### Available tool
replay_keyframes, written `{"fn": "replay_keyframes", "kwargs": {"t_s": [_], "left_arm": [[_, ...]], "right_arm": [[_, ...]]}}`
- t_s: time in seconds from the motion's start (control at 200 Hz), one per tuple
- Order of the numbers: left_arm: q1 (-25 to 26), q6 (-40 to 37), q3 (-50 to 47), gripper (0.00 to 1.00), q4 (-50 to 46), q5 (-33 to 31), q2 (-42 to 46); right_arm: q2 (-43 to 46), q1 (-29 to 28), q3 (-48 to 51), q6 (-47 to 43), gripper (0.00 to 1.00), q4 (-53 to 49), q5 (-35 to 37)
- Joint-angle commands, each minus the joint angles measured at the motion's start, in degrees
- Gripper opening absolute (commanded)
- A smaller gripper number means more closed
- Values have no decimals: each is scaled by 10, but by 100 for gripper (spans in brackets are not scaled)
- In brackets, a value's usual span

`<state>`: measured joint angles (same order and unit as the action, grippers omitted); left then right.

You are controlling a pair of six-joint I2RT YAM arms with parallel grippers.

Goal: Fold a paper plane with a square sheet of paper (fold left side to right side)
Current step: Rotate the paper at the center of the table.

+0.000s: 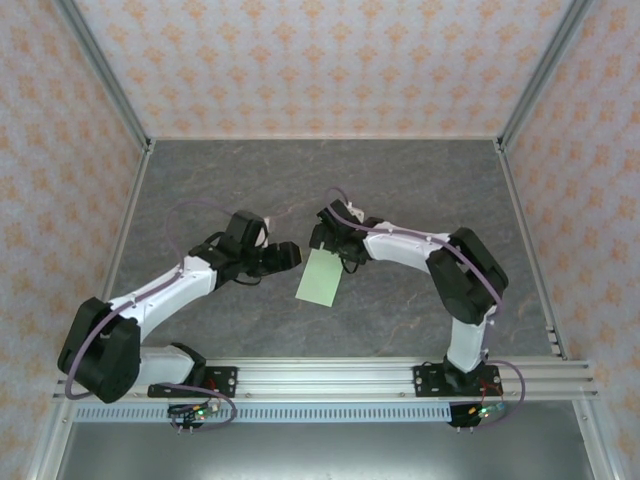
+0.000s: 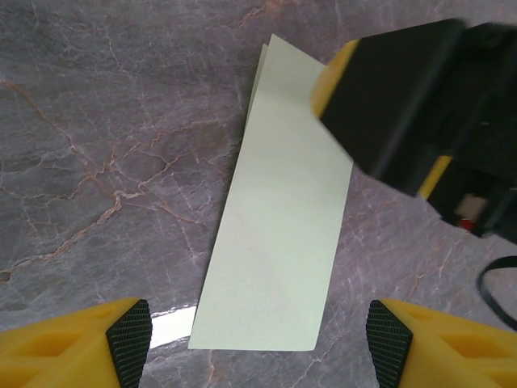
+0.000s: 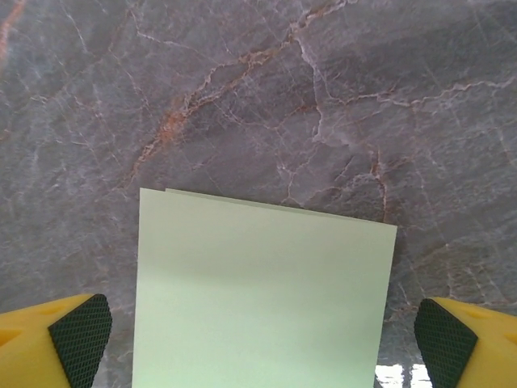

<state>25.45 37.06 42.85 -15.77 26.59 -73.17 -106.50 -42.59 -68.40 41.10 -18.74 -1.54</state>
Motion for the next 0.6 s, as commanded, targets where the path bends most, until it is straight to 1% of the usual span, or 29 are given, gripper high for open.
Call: {"fn": "replay_keyframes", "kwargs": {"t_s": [0.0, 0.21, 0.41, 0.5, 0.591], "left_arm": [[-3, -8, -8, 74, -25, -17, 20], [-3, -16, -7, 74, -37, -26, 29], [-4, -17, -13, 74, -38, -24, 37], [-4, -16, -19, 75, -38, -22, 43], [-4, -13, -25, 75, -34, -19, 47]], "right_arm": [[-18, -10, -26, 20, 100, -49, 50], [-45, -19, -51, 12, 100, -37, 25], [-65, -20, -77, -41, 100, -1, -11], [-69, -20, -81, -69, 100, 33, -38], [-71, -20, -93, -88, 100, 19, -36]]}}
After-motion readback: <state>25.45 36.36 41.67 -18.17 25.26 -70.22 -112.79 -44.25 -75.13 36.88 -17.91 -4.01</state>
